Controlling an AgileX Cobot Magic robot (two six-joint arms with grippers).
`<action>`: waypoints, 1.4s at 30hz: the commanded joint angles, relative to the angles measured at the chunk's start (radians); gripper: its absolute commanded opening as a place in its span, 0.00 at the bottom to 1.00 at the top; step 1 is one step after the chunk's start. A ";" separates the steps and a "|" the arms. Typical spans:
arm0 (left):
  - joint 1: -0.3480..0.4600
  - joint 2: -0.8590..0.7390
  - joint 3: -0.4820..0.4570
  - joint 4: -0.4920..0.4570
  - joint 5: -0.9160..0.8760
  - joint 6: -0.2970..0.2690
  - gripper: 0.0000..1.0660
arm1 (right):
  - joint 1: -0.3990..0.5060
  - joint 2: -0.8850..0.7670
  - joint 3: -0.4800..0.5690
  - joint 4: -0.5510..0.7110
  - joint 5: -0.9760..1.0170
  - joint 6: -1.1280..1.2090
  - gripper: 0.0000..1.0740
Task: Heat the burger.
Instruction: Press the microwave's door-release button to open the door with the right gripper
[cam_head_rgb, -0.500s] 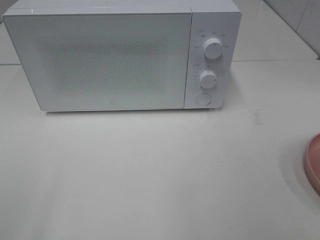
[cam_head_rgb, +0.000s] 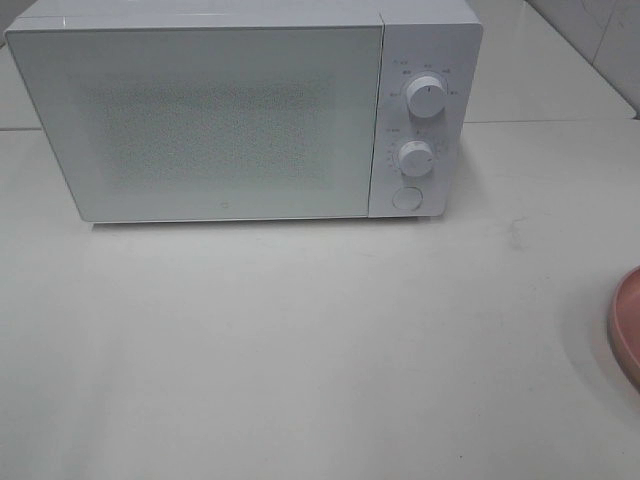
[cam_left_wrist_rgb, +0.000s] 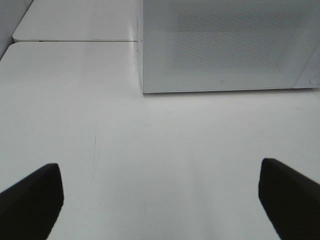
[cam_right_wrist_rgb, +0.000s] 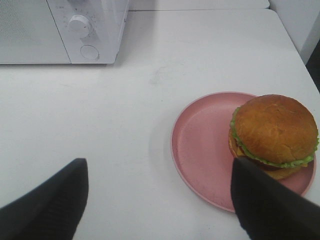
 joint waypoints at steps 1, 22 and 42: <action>0.000 -0.023 0.007 0.002 -0.008 0.000 0.92 | -0.002 -0.022 0.000 0.000 -0.014 -0.008 0.70; 0.000 -0.023 0.007 0.002 -0.008 0.000 0.92 | -0.002 0.214 -0.042 0.000 -0.173 -0.019 0.70; 0.000 -0.023 0.007 0.002 -0.008 0.000 0.92 | -0.002 0.471 -0.042 0.028 -0.406 -0.019 0.70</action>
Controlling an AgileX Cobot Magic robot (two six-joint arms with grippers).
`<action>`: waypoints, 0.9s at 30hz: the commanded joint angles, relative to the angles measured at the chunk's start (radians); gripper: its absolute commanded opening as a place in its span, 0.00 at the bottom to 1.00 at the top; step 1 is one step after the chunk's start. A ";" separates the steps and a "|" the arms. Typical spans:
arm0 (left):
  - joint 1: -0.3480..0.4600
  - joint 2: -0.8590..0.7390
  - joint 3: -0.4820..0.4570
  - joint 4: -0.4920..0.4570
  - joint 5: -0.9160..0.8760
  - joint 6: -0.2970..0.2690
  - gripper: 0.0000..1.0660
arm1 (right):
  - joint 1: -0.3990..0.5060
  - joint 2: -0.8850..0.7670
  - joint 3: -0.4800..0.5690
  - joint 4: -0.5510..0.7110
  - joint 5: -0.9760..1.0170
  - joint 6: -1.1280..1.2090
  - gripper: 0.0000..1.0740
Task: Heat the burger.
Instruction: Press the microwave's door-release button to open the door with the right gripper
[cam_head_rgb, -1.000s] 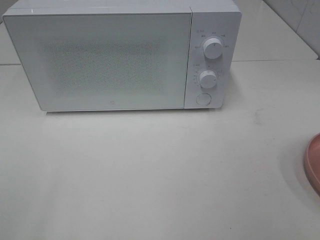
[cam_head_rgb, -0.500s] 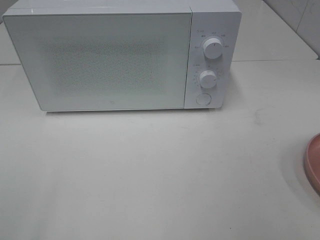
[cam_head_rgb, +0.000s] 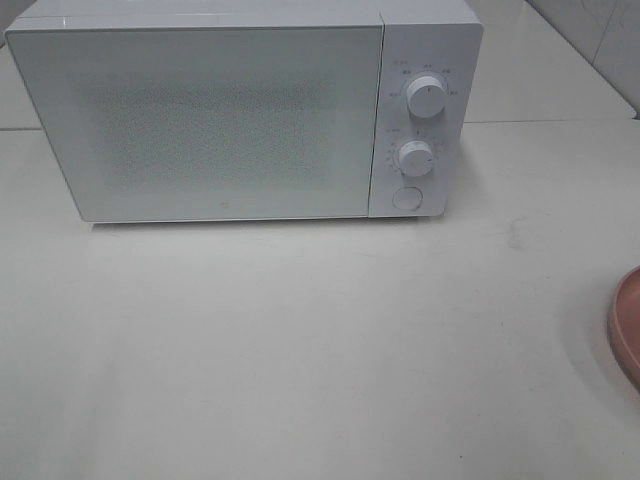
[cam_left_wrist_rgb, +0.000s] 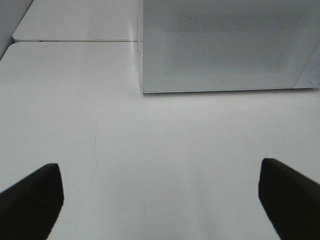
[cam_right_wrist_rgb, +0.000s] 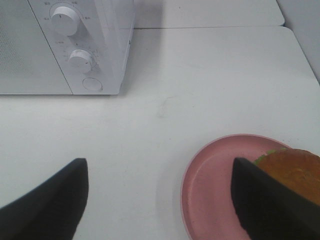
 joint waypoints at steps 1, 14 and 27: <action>0.000 -0.023 0.007 0.002 -0.008 0.000 0.92 | -0.002 0.027 0.000 0.006 -0.041 -0.012 0.70; 0.000 -0.023 0.007 0.002 -0.008 0.000 0.92 | -0.002 0.211 0.000 -0.007 -0.231 -0.013 0.70; 0.000 -0.023 0.007 0.002 -0.008 0.000 0.92 | -0.002 0.379 0.116 -0.010 -0.645 -0.013 0.70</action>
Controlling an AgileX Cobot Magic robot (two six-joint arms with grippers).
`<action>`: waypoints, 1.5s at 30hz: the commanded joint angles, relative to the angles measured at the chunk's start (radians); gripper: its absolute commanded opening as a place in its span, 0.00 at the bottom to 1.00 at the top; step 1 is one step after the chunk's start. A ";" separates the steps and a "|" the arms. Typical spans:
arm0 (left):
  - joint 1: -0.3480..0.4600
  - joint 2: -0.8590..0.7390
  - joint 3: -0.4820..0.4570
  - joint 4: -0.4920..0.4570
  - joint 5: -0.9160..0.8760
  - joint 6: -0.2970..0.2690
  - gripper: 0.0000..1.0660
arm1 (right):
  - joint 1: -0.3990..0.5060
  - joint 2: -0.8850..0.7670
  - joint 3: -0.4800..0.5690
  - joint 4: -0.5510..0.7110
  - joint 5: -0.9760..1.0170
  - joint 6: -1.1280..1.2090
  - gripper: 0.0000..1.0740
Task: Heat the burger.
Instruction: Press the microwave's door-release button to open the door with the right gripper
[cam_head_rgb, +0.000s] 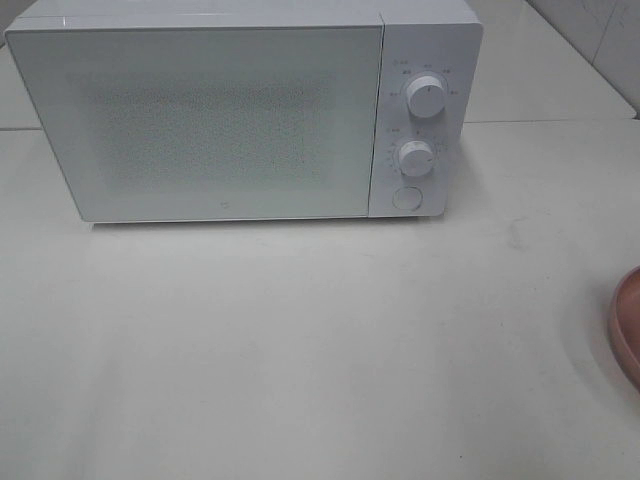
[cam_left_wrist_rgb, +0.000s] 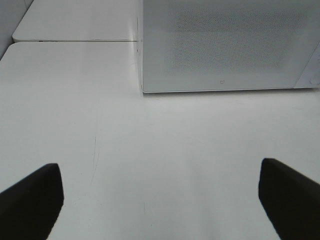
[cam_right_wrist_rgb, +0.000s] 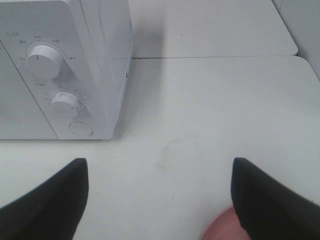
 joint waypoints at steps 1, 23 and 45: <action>0.000 -0.023 0.007 0.002 -0.008 0.000 0.92 | -0.002 0.045 0.060 -0.006 -0.209 -0.013 0.70; 0.000 -0.017 0.007 0.002 -0.008 0.000 0.92 | 0.020 0.403 0.181 -0.018 -0.805 -0.034 0.68; 0.000 -0.017 0.007 0.002 -0.008 0.000 0.92 | 0.462 0.695 0.181 0.458 -1.127 -0.314 0.68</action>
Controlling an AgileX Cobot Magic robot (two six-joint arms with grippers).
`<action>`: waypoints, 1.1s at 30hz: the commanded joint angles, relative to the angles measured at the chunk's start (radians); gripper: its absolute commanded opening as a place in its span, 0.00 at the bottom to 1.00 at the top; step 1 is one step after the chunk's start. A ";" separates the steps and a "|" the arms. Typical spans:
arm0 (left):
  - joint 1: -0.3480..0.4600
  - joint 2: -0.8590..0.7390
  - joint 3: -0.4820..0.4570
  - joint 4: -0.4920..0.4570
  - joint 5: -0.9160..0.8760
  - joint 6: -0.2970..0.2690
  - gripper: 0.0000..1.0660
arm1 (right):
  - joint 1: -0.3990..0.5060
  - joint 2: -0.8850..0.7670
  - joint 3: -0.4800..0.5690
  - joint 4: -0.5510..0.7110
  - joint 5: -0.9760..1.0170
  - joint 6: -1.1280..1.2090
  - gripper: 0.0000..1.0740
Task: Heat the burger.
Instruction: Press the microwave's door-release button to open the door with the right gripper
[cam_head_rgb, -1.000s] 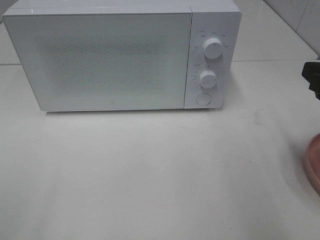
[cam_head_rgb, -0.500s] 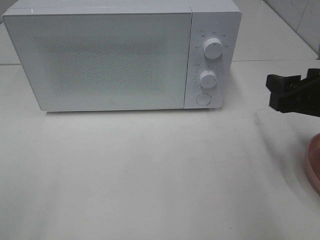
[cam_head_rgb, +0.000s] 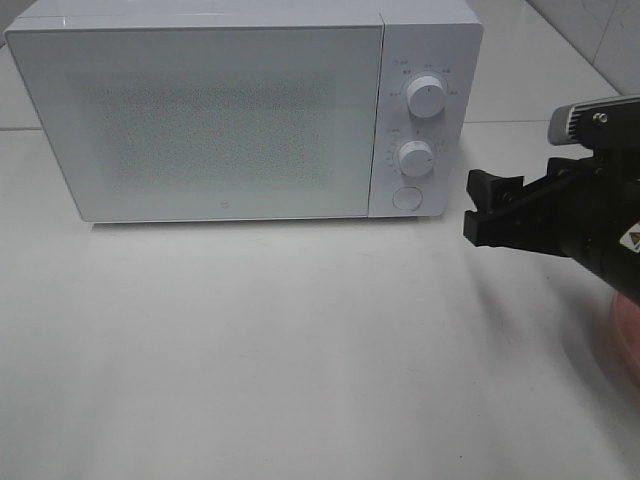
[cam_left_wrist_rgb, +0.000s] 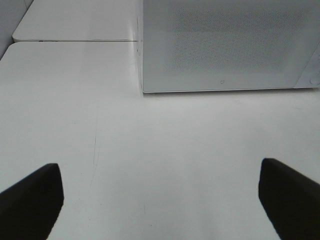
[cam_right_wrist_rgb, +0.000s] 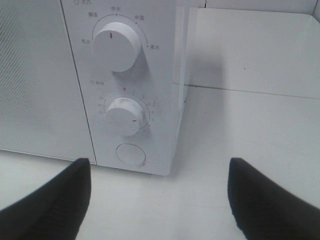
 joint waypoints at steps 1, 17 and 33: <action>0.000 -0.017 0.007 0.002 -0.008 0.000 0.92 | 0.023 0.012 0.002 0.047 -0.040 -0.038 0.68; 0.000 -0.017 0.007 0.002 -0.008 0.000 0.92 | 0.261 0.182 -0.021 0.393 -0.207 -0.081 0.68; 0.000 -0.017 0.007 0.002 -0.008 0.000 0.92 | 0.304 0.239 -0.069 0.449 -0.209 0.012 0.65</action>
